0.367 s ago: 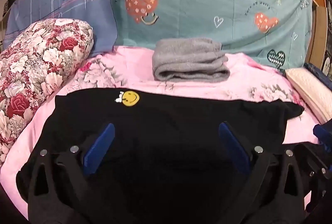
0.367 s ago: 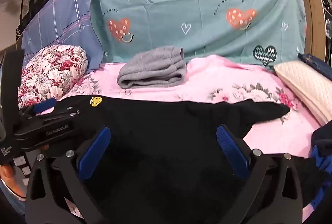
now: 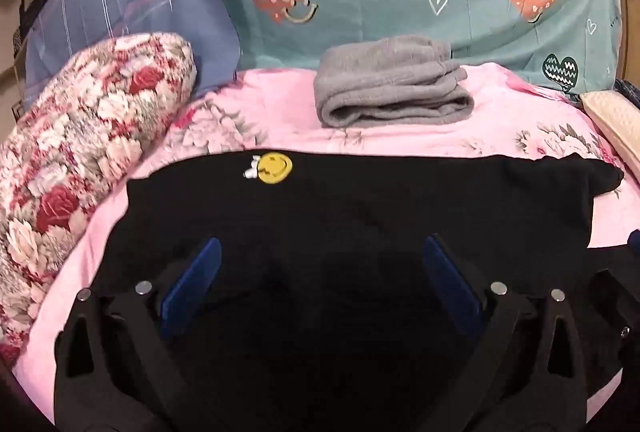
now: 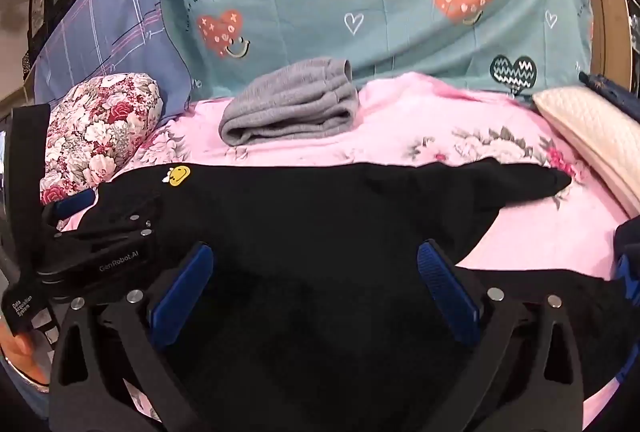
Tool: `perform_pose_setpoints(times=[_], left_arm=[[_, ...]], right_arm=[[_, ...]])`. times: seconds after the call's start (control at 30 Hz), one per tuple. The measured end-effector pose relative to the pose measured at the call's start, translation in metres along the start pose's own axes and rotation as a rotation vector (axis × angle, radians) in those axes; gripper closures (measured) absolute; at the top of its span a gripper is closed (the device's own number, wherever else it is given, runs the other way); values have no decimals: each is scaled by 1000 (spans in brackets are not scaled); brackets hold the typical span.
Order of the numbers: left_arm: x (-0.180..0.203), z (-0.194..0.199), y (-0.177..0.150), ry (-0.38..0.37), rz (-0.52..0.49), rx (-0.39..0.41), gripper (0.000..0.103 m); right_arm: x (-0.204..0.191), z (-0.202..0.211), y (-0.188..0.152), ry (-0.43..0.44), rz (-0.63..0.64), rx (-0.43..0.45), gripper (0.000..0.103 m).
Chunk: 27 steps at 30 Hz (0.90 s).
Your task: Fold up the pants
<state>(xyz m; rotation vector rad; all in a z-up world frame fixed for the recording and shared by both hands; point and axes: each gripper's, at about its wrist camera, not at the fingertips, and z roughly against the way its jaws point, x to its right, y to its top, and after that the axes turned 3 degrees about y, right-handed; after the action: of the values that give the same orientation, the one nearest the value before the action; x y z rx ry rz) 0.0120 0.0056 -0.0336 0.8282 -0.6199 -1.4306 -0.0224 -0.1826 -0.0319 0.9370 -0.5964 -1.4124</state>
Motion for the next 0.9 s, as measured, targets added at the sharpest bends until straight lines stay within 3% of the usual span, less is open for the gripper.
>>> perform_pose_setpoints(times=[0.9], left_arm=[[-2,-4,-1,6,2,-13,2]], right_arm=[[1,1,0,37,-40,-21,1]])
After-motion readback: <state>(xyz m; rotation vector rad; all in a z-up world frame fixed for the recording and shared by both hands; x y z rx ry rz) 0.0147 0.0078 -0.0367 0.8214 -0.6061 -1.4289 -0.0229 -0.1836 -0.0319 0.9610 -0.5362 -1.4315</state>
